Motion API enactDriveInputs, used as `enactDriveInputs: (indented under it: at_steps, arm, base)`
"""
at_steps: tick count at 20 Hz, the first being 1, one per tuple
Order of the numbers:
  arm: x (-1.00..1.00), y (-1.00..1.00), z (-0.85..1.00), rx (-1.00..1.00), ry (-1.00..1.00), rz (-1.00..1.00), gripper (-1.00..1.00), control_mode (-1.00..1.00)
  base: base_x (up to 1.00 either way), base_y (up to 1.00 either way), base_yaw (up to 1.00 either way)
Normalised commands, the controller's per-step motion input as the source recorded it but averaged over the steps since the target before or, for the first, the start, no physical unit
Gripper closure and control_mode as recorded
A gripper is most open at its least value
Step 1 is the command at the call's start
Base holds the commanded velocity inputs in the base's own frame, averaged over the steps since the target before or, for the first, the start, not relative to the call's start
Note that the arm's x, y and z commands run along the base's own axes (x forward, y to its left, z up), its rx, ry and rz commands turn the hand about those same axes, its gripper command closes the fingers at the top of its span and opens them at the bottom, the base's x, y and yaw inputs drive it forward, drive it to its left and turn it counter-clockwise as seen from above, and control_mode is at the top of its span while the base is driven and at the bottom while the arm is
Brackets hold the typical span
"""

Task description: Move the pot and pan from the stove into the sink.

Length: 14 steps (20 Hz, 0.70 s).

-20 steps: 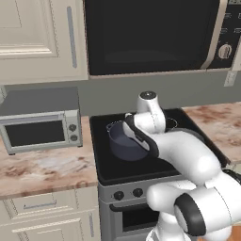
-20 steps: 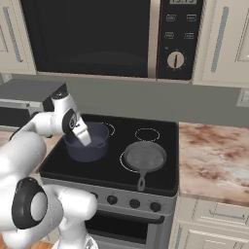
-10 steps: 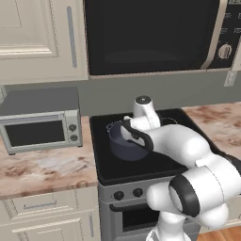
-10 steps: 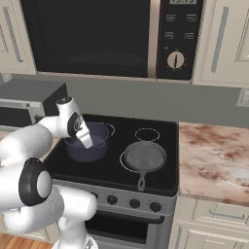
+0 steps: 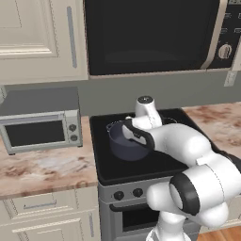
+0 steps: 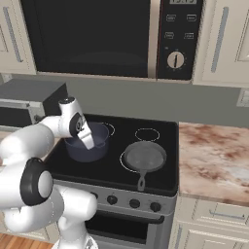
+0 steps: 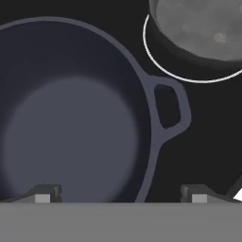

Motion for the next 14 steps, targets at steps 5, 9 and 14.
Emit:
enactDriveInputs:
  at_steps: [5,9,14]
  arm:
    - [0.00,-0.01,-0.02,0.00,0.00,0.00,-1.00,-1.00]
    - [0.00,0.00,-0.19,0.00,0.00,0.00,-1.00,-1.00]
    - [0.00,0.00,-0.39,-0.02,0.00,0.00,-1.00,-1.00]
  base:
    - [0.00,0.00,0.00]
    - [0.00,0.00,0.00]
    - [0.00,0.00,0.00]
